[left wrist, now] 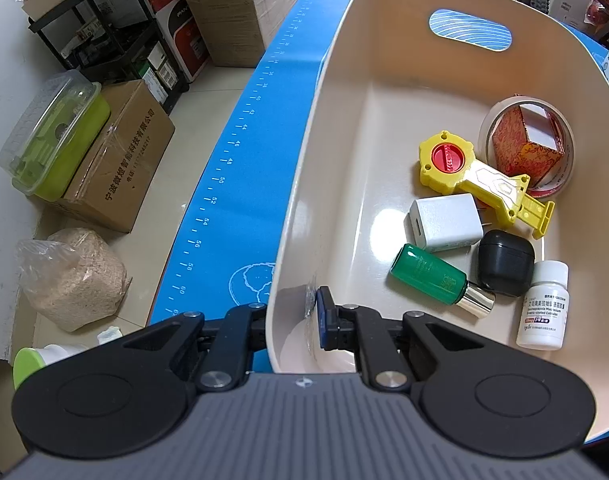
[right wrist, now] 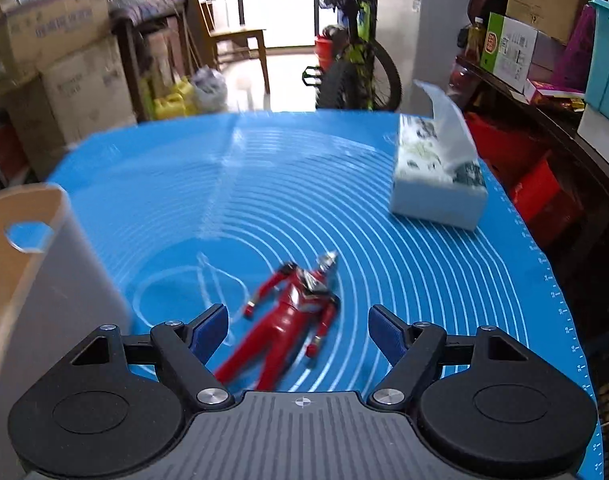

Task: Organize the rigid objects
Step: 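Grasp the red action figure with the right gripper and lift it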

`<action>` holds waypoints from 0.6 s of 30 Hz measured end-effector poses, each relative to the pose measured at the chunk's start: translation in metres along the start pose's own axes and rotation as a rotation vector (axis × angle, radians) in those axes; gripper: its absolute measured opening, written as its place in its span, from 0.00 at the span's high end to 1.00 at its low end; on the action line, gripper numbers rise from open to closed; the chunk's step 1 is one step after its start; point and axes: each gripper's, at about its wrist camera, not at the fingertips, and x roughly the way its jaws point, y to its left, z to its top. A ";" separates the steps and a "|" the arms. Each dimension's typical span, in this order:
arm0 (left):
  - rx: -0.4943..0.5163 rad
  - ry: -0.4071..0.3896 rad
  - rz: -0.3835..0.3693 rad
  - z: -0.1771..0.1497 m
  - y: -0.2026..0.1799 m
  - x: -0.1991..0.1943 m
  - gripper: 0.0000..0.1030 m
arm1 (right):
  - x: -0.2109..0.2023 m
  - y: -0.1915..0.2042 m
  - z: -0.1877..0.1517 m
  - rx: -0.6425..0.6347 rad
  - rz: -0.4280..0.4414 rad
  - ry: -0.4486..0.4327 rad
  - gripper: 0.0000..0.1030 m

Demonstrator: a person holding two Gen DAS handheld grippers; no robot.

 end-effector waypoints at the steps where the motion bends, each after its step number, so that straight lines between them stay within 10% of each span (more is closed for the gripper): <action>1: 0.000 0.000 0.000 0.000 0.000 0.000 0.84 | 0.004 0.000 -0.003 0.001 -0.006 0.011 0.21; 18: 0.006 -0.001 0.010 -0.001 -0.002 -0.001 0.84 | 0.022 0.022 -0.014 -0.060 0.015 -0.002 0.41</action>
